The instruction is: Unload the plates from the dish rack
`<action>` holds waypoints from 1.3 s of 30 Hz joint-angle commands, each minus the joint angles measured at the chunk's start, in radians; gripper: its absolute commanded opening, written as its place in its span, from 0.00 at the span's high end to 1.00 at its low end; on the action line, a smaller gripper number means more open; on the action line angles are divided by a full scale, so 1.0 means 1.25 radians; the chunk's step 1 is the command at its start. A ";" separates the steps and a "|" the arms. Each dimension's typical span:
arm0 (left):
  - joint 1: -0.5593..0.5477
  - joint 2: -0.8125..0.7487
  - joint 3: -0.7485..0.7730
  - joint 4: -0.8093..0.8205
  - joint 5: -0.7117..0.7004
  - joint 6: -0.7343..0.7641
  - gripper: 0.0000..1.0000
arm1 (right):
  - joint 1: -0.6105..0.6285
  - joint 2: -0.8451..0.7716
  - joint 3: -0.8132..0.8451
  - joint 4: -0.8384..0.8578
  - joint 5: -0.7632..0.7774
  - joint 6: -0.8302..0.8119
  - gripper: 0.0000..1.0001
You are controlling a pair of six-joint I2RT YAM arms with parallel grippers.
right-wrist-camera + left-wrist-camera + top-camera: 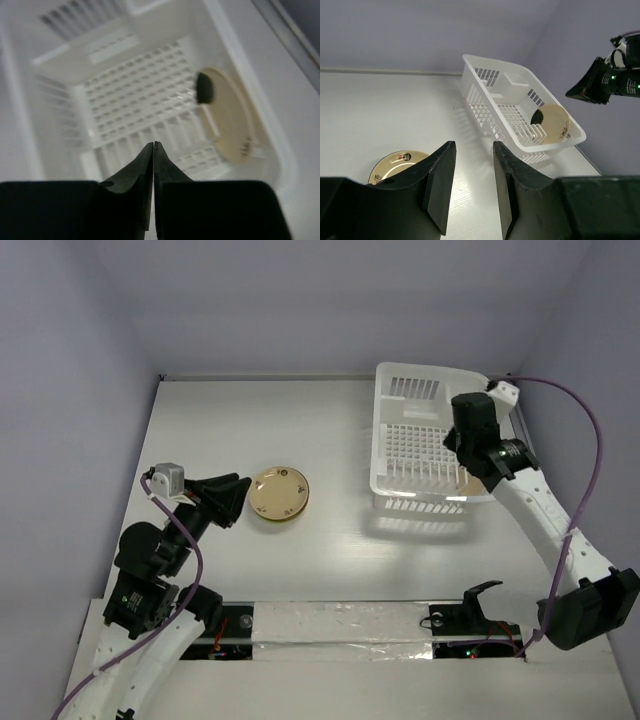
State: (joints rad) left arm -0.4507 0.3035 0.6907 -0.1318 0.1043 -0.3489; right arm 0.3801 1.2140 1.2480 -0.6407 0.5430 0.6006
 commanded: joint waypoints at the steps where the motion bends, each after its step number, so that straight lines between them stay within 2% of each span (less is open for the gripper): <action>1: -0.004 -0.018 0.030 0.040 0.010 0.003 0.68 | -0.071 -0.014 -0.024 -0.129 0.102 -0.046 0.88; 2: -0.004 -0.019 0.030 0.040 0.012 0.004 0.68 | -0.086 -0.013 -0.014 -0.138 0.114 -0.067 0.75; 5: -0.004 -0.019 0.030 0.040 0.017 0.004 0.68 | -0.132 0.013 0.015 -0.186 0.128 -0.099 0.65; 14: -0.004 -0.016 0.030 0.042 0.021 0.008 0.67 | -0.181 0.145 0.062 -0.229 0.106 -0.170 0.73; 21: -0.004 -0.017 0.030 0.040 0.023 0.008 0.67 | -0.199 0.229 0.100 -0.254 0.136 -0.204 0.73; 28: -0.004 -0.017 0.030 0.042 0.029 0.008 0.67 | -0.199 0.236 0.134 -0.275 0.177 -0.214 0.72; 32: -0.004 -0.016 0.030 0.042 0.031 0.008 0.67 | -0.206 0.257 0.131 -0.273 0.177 -0.224 0.68; 39: -0.004 -0.012 0.030 0.042 0.031 0.009 0.67 | -0.222 0.278 0.116 -0.232 0.153 -0.247 0.68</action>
State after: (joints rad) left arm -0.4507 0.2890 0.6907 -0.1314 0.1284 -0.3485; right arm 0.1158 1.5574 1.3758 -0.9619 0.7258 0.3176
